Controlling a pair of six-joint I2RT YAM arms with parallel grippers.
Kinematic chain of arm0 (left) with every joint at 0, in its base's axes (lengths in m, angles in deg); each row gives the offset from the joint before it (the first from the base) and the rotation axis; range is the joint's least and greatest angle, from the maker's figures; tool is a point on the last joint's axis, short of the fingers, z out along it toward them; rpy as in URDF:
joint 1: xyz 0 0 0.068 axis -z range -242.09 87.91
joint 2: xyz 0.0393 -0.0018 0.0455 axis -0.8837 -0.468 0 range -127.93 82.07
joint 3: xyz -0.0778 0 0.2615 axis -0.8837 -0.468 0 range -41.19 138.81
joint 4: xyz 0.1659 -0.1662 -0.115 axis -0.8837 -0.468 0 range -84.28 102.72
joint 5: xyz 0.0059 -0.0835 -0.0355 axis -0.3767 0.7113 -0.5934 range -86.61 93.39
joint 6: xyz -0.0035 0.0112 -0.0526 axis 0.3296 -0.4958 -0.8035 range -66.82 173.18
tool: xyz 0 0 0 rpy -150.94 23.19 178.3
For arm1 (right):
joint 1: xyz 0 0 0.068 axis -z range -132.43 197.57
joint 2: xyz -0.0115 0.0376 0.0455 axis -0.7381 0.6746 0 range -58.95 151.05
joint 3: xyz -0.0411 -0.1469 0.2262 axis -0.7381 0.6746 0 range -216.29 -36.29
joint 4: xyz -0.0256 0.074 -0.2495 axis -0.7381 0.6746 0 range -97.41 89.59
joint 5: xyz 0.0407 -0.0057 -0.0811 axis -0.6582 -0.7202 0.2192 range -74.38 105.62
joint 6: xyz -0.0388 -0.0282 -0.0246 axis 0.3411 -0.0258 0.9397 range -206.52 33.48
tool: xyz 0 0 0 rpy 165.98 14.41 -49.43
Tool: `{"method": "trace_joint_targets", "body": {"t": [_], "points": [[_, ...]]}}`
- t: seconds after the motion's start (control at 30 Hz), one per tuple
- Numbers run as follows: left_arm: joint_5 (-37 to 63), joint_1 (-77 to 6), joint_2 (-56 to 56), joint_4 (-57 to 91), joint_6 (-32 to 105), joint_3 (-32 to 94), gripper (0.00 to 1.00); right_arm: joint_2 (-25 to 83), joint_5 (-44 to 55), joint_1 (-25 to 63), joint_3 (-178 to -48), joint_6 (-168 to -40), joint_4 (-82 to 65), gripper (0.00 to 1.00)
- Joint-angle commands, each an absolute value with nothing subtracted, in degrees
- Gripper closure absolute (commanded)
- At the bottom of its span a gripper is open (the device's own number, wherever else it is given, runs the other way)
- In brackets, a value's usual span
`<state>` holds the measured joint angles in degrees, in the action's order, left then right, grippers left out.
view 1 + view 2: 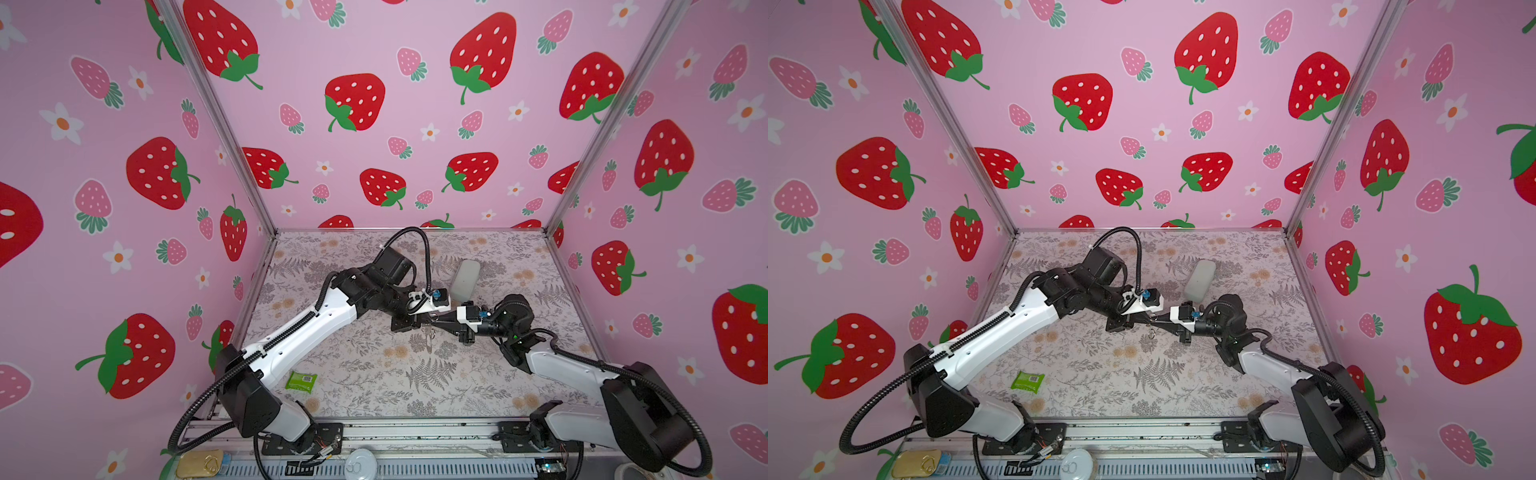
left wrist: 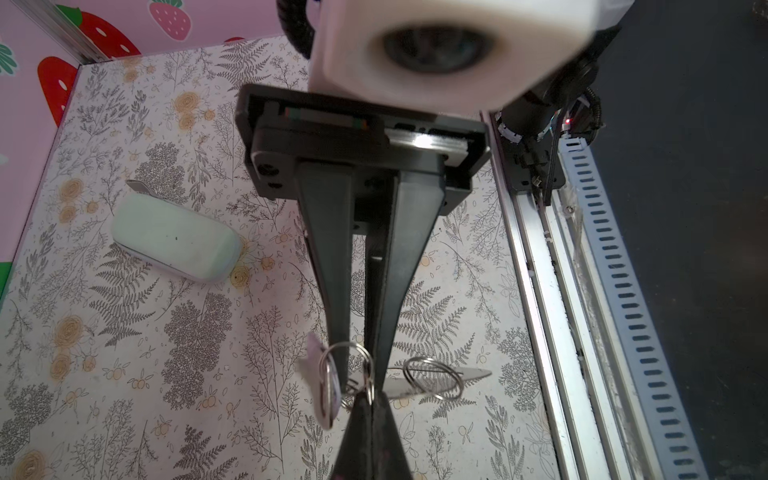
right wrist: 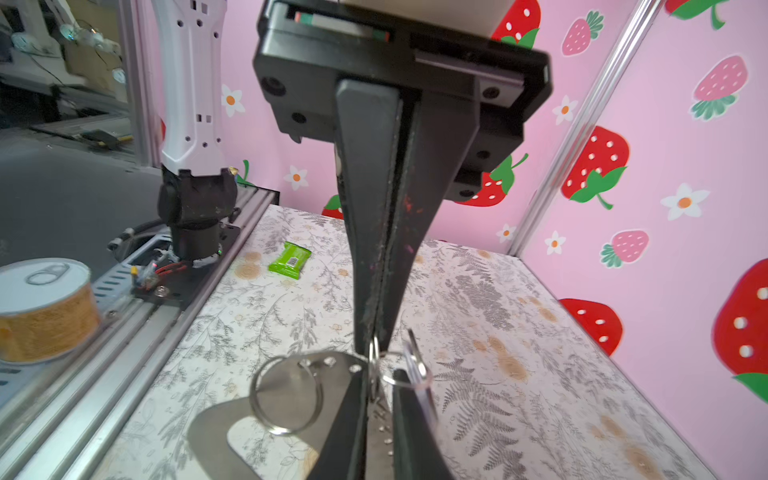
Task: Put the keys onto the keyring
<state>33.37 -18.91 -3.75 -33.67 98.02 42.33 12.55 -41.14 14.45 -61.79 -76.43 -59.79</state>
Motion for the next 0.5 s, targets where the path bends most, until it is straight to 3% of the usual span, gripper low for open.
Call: {"method": "trace_joint_targets", "body": {"t": [0.0, 0.17, 0.47], "points": [[34.5, -18.8, -3.5, -35.4, 99.5, 44.3, 1.0, 8.6, -37.5, 15.5, -58.7, -75.3, -61.0, 0.76], [35.0, -19.0, -3.7, -35.8, 99.8, 44.6, 1.0, 3.2, -33.4, 16.1, -55.4, -73.1, -60.1, 0.73], [37.3, -18.9, -4.6, -37.8, 99.8, 45.4, 1.0, 1.1, -37.9, 15.8, -60.7, -63.6, -49.1, 0.71]]}}
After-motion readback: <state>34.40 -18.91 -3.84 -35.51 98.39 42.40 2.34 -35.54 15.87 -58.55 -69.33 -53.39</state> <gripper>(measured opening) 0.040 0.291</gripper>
